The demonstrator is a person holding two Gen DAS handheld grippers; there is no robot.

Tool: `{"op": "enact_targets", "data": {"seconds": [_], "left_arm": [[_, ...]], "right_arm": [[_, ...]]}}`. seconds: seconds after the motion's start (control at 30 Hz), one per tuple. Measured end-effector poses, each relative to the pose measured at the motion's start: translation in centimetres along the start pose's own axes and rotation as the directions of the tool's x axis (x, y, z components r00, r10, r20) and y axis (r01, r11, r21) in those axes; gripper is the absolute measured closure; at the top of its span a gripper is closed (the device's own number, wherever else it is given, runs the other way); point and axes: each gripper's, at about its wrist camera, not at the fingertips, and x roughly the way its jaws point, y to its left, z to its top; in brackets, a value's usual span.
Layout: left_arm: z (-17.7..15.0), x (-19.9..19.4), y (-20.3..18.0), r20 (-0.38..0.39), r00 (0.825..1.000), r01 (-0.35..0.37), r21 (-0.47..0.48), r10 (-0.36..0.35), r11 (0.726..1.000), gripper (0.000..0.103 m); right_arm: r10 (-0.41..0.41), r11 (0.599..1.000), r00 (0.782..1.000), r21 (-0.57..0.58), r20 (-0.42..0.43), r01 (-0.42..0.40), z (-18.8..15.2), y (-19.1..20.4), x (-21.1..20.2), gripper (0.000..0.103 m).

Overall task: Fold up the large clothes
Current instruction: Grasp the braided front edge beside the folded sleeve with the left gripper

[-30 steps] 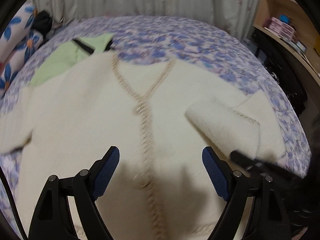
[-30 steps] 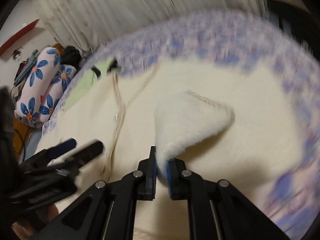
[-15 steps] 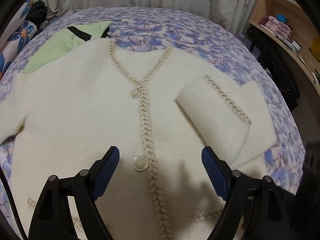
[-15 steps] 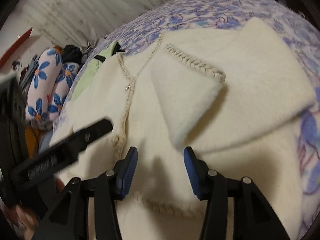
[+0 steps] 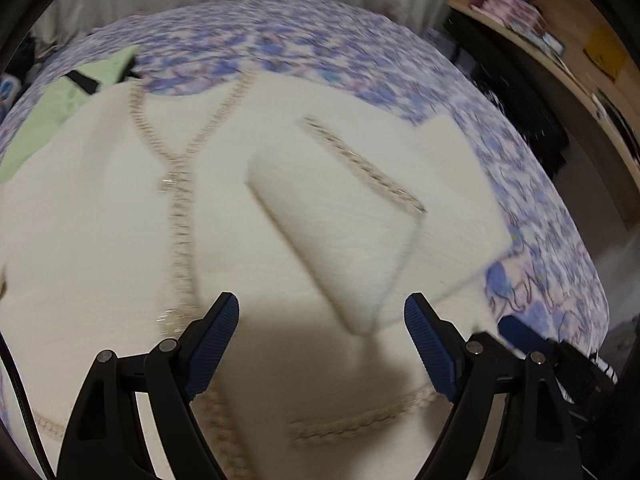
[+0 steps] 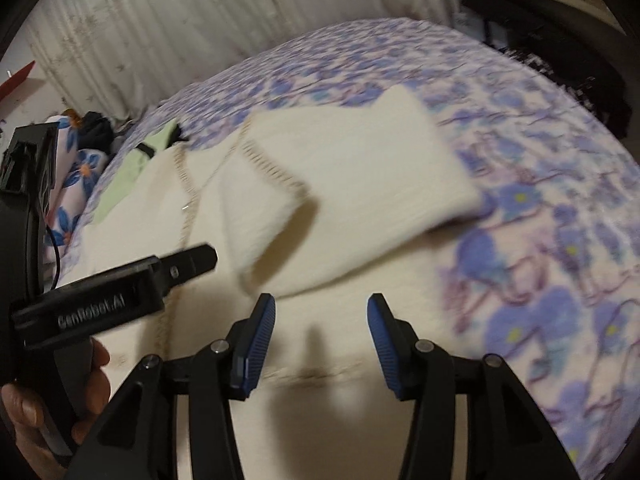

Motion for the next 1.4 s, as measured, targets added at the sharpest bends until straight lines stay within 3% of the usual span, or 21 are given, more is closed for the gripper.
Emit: {"op": "enact_targets", "data": {"seconds": [0.23, 0.33, 0.37, 0.4, 0.43, 0.53, 0.67, 0.73, 0.87, 0.97, 1.03, 1.1, 1.27, 1.4], "left_arm": [[1.2, 4.4, -3.7, -0.075, 0.99, -0.11, 0.069, 0.115, 0.991, 0.019], [1.7, 5.7, -4.6, -0.068, 0.981, -0.175, 0.115, 0.183, 0.978, 0.021], [2.0, 5.7, -4.5, -0.051, 0.981, -0.182, 0.113, 0.189, 0.977, 0.027], [2.2, 5.6, -4.3, -0.039, 0.982, -0.182, 0.106, 0.187, 0.978, 0.063], [2.7, 5.4, -3.7, -0.034, 0.981, -0.19, 0.094, 0.194, 0.977, 0.078], [4.1, 3.7, -1.1, 0.02, 0.992, -0.128, 0.037, 0.127, 0.991, 0.087], [5.3, 0.5, 3.4, 0.154, 0.967, -0.199, -0.033, 0.202, 0.979, 0.088], [5.7, 0.1, 5.9, 0.15, 0.964, -0.211, -0.076, 0.22, 0.974, 0.087], [4.6, 1.2, 11.9, 0.039, 0.995, -0.087, -0.206, 0.097, 0.975, 0.076], [2.9, 1.2, 14.7, 0.031, 0.997, -0.064, -0.255, 0.075, 0.965, 0.055], [2.1, 1.1, 16.3, 0.039, 0.999, -0.007, -0.279, 0.019, 0.96, 0.041], [1.5, 1.2, 17.6, 0.041, 0.998, 0.064, -0.302, -0.054, 0.951, 0.041], [2.0, 1.7, 19.5, 0.019, 0.988, 0.154, -0.325, -0.156, 0.933, 0.041], [2.9, 2.2, 20.6, -0.002, 0.984, 0.167, -0.327, -0.178, 0.93, 0.041]], "right_arm": [[-0.023, 0.999, 1.0, 0.034, -0.019, 0.024, -0.6, -1.3, 0.7, 0.054], [-0.029, 0.999, 0.998, 0.041, -0.053, 0.032, -0.9, -1.4, 1.5, 0.054], [-0.031, 0.998, 0.997, 0.044, -0.065, 0.034, -1.0, -1.4, 1.7, 0.055], [-0.035, 0.998, 0.997, 0.046, -0.068, 0.038, -0.9, -1.6, 1.8, 0.055], [-0.037, 0.998, 0.997, 0.051, -0.066, 0.04, -0.8, -1.7, 1.8, 0.055], [-0.036, 0.997, 0.998, 0.069, -0.049, 0.039, -0.7, -2.1, 1.5, 0.055], [-0.039, 0.996, 0.998, 0.072, -0.042, 0.042, -0.3, -2.3, 1.6, 0.055], [-0.039, 0.996, 0.998, 0.072, -0.049, 0.042, -0.2, -2.2, 1.9, 0.055], [-0.025, 0.997, 0.998, 0.067, -0.064, 0.029, 0.1, -1.8, 2.3, 0.055], [-0.023, 0.998, 0.998, 0.059, -0.066, 0.027, 0.5, -1.6, 2.3, 0.055], [-0.01, 0.998, 0.998, 0.059, -0.067, 0.014, 0.9, -1.5, 2.2, 0.055], [0.0, 0.998, 0.998, 0.057, -0.062, 0.004, 1.5, -1.4, 2.0, 0.055], [0.002, 0.998, 0.998, 0.069, -0.061, 0.002, 3.8, -2.1, 2.3, 0.054], [0.012, 0.994, 0.996, 0.107, -0.087, -0.002, 6.3, -4.1, 4.1, 0.039]]}}
